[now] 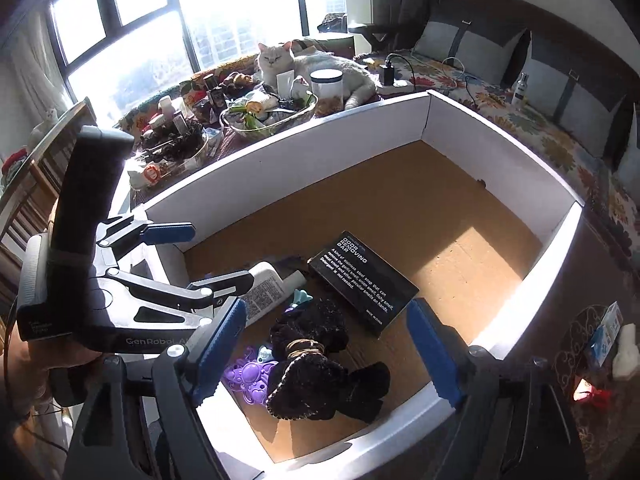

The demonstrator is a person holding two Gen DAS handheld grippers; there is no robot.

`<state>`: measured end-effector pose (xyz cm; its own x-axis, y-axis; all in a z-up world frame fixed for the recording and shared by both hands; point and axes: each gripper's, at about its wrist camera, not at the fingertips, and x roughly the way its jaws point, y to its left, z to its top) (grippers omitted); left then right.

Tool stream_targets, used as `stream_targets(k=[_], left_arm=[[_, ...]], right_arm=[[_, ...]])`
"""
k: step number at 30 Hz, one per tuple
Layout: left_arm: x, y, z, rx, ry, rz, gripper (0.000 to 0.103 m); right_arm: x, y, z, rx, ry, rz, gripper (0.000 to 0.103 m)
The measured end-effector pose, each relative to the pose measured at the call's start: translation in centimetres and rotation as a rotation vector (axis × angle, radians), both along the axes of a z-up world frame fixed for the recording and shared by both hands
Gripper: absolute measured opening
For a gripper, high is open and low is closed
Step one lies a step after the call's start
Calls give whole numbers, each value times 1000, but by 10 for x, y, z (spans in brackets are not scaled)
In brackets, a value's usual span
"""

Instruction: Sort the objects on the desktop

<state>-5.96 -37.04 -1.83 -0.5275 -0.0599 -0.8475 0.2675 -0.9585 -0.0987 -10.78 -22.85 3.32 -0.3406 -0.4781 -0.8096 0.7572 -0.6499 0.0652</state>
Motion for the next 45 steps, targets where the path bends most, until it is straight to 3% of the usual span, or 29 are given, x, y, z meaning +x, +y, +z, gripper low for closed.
stream_targets(k=[4, 8, 12, 16, 20, 25, 33, 40, 45], left_arm=[[11, 15, 13, -9, 51, 8, 88], [24, 52, 38, -33, 137, -45, 88], [33, 112, 65, -15, 222, -161, 88], [38, 190, 79, 40, 269, -317, 88], [36, 271, 57, 106, 258, -451, 101], [8, 365, -11, 76, 128, -561, 101], [-37, 437, -64, 10, 61, -562, 101], [-61, 459, -82, -59, 43, -557, 101], [-69, 465, -85, -95, 58, -564, 103]], right_arm=[[3, 34, 21, -53, 86, -47, 87], [6, 94, 29, -87, 204, -142, 96], [8, 179, 8, -35, 299, -249, 98], [4, 288, -41, 78, 276, -387, 98], [4, 407, -79, 124, 176, -608, 98], [12, 504, -90, 79, 125, -834, 98], [19, 535, -112, 116, 115, -887, 98], [27, 527, -114, 111, 136, -835, 99], [21, 532, -118, 91, 89, -837, 99]])
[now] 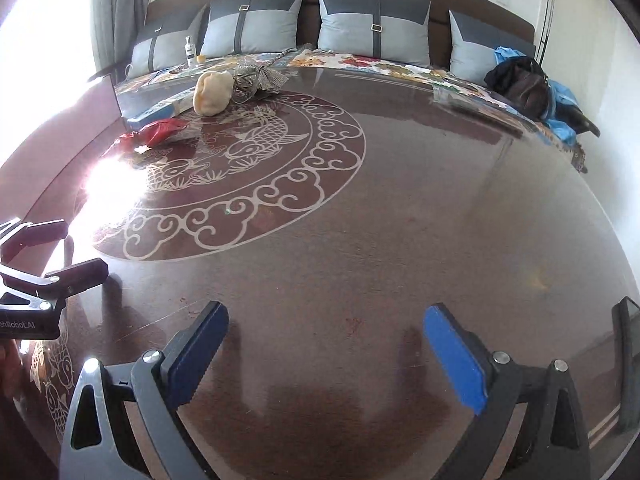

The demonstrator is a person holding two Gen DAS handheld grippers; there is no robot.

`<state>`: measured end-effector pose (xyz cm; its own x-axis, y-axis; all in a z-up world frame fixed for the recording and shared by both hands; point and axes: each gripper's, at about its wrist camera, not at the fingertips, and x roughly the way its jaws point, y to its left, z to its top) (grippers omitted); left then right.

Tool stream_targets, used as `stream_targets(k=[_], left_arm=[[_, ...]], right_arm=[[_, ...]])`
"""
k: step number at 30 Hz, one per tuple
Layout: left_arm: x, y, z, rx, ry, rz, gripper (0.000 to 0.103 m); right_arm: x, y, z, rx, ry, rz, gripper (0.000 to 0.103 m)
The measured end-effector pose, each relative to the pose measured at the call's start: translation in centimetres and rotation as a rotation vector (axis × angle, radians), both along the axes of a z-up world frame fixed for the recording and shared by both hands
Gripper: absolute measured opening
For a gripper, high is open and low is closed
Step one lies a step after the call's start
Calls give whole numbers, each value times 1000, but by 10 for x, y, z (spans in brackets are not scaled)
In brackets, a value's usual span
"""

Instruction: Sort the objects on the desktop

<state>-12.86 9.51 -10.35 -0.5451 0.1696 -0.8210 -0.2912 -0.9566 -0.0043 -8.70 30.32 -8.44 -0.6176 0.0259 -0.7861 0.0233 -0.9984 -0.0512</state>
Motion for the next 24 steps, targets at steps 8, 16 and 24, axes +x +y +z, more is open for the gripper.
stream_targets(k=[8, 16, 24], left_arm=[[2, -2, 0, 5, 4, -1, 103], [2, -1, 0, 3, 5, 3, 103], [2, -1, 0, 3, 5, 3, 103]], right_arm=[[-5, 6, -5, -39, -30, -24, 103], [-5, 5, -5, -36, -32, -22, 103], [-5, 5, -5, -37, -33, -21, 103]])
